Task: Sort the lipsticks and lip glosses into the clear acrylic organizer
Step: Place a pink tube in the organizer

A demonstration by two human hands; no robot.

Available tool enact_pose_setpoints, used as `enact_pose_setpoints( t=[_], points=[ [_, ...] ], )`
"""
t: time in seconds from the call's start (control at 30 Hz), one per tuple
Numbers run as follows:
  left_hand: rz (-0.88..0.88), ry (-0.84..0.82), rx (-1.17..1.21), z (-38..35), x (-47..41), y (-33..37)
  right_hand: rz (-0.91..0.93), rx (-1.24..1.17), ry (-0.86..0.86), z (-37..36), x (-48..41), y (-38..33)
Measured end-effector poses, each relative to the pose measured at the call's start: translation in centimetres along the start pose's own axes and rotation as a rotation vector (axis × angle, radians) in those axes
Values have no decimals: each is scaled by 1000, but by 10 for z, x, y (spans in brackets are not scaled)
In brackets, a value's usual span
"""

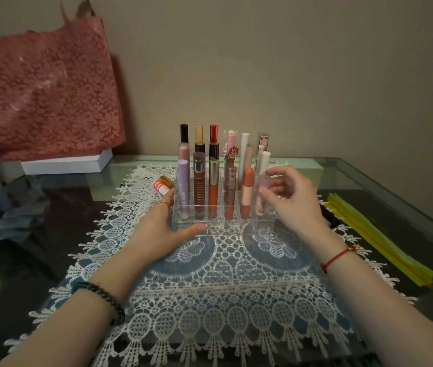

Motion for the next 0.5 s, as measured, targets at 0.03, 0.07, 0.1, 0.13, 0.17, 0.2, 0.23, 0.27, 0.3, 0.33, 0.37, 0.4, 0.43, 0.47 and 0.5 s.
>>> enact_pose_setpoints(
  t=[0.03, 0.07, 0.1, 0.13, 0.17, 0.2, 0.23, 0.27, 0.3, 0.33, 0.37, 0.4, 0.43, 0.47, 0.5],
  points=[
    [0, 0, -8, 0, 0, 0, -2, 11, -3, 0, 0, 1],
    [1, 0, -12, 0, 0, 1, -2, 21, -6, 0, 0, 1],
    [4, -3, -10, 0, 1, 1, -3, 29, -8, -1, 0, 1],
    [7, -7, -7, 0, 1, 1, -4, 33, -9, -1, 0, 2],
    [8, -10, -4, 0, 1, 1, -4, 36, -10, -1, 1, 2],
    [6, -12, -4, 0, 2, 1, -4, 36, -9, -1, 1, 2],
    [2, -13, -4, 0, 2, 2, -2, 36, -7, -1, 2, 2],
    [-3, -12, -3, 0, 2, 2, -2, 37, -7, -1, 2, 2],
    [-6, -10, -2, 1, 2, 3, -3, 38, -8, -1, 2, 2],
    [-8, -10, 0, 1, 2, 3, -4, 39, -8, -2, 2, 3],
    [-7, -11, 3, 1, 2, 3, -6, 43, -8, -1, 2, 3],
    [-2, -14, 6, 1, 2, 2, -6, 47, -7, -1, 2, 3],
    [3, -19, 8, 0, 2, 2, -5, 53, -7, -1, 3, 3],
    [4, -24, 9, 0, 3, 1, -2, 56, -8, -1, 3, 2],
    [3, -28, 10, -1, 2, 1, 1, 59, -11, -1, 3, 1]
  ],
)
Point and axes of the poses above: each hand's wrist, its own x-axis away from the middle knuckle, its own z-axis out of the back of the hand, y = z × x, the point moved 7 cm from there along -x, towards the middle knuckle, and after that the axes turned 8 degrees about -x, right-handed, at the moved point
